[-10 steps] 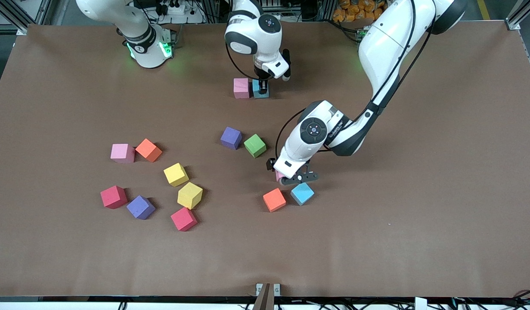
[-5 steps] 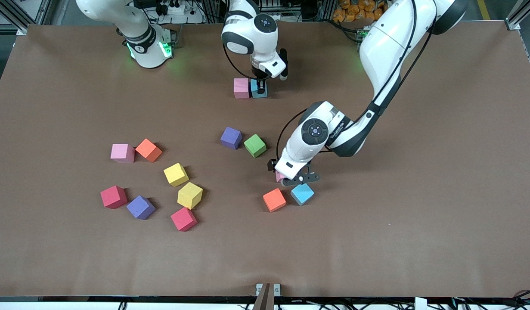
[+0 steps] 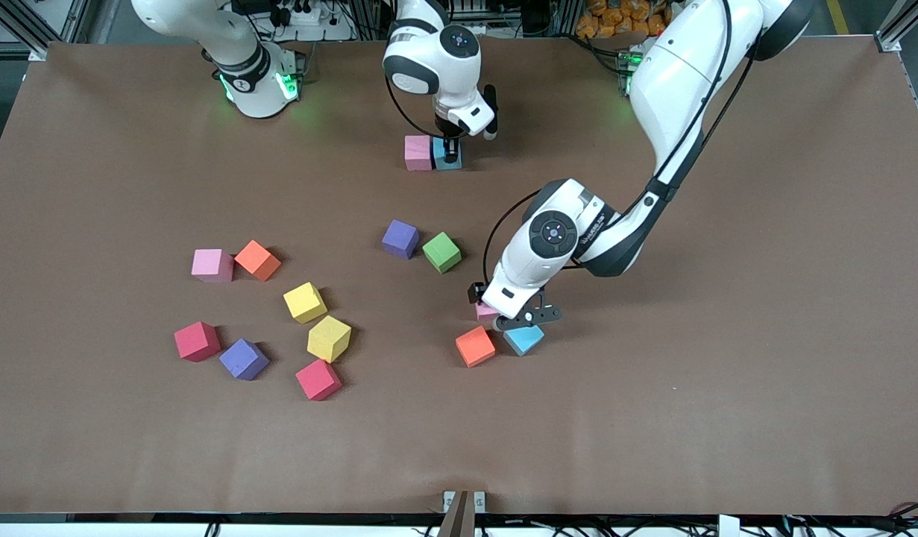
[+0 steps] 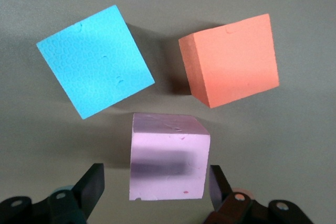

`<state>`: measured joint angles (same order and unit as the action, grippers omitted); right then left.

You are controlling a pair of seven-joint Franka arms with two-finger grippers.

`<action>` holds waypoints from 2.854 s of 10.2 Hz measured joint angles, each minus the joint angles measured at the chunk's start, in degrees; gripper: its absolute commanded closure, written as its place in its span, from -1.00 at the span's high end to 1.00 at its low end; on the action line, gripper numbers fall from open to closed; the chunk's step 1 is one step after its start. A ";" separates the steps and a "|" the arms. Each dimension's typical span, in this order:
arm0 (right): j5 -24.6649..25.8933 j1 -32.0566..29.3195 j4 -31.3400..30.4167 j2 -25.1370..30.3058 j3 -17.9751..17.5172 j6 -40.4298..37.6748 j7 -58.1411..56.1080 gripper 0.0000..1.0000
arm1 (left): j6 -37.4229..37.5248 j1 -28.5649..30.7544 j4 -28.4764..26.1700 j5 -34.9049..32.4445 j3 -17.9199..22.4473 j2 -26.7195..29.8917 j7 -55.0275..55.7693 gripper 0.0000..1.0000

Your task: Form number 2 with 11 blocks

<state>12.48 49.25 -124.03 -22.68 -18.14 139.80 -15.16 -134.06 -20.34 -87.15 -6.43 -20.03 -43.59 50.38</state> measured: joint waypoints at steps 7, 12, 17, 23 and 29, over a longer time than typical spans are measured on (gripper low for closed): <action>0.00 -0.03 -0.10 0.23 -0.01 -1.14 0.01 -1.00 | 0.37 -1.41 -0.08 0.00 -0.05 -1.91 0.19 0.77; 0.00 -0.09 -0.12 0.27 -0.01 -1.77 1.09 -1.00 | 0.20 -1.44 -0.07 0.00 -0.03 -2.36 0.19 0.77; 0.00 -0.16 -0.12 0.29 -0.01 -2.05 1.74 1.00 | -2.36 -1.44 0.00 0.00 0.01 -4.27 0.19 0.72; 0.00 -0.17 -0.19 0.30 -0.02 -2.10 2.45 1.00 | -2.75 -1.15 1.77 0.00 0.07 -4.27 0.17 0.66; 0.00 -0.18 -0.19 0.57 -0.03 -2.10 2.49 1.00 | -2.96 -1.21 1.78 0.00 0.47 -4.18 0.14 -0.90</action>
<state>12.48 49.07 -124.22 -22.11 -18.17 137.70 -12.67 -137.02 -21.55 -85.37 -6.43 -19.57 -47.77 50.52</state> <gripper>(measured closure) 0.000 0.352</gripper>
